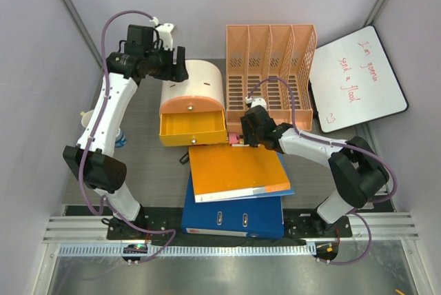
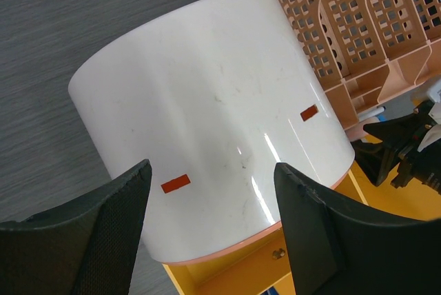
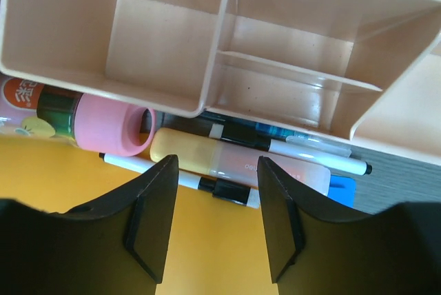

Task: Organize the desk
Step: Pick up the stationery from the center of the board.

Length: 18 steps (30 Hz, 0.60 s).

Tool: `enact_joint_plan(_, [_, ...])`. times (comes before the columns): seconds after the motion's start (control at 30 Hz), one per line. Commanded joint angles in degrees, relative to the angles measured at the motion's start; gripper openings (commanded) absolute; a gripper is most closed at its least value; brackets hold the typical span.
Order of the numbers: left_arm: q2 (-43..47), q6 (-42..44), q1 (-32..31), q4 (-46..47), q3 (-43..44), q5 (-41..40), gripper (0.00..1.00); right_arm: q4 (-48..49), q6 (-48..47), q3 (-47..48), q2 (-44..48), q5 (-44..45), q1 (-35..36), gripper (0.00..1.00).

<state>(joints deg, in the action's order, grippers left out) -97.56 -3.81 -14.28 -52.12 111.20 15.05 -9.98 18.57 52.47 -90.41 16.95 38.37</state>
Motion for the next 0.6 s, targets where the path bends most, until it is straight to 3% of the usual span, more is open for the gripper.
enact_joint_plan(0.0, [-0.1, 0.9, -0.1, 1.4, 1.1, -0.5, 0.73, 3.6, -1.5, -0.9, -0.3, -3.4, -0.9, 0.55])
enact_joint_plan(0.57, [1.0, 0.2, -0.1, 1.6, 0.6, -0.3, 0.72, -0.3, -1.0, -4.8, 1.6, -5.3, -2.2, 0.49])
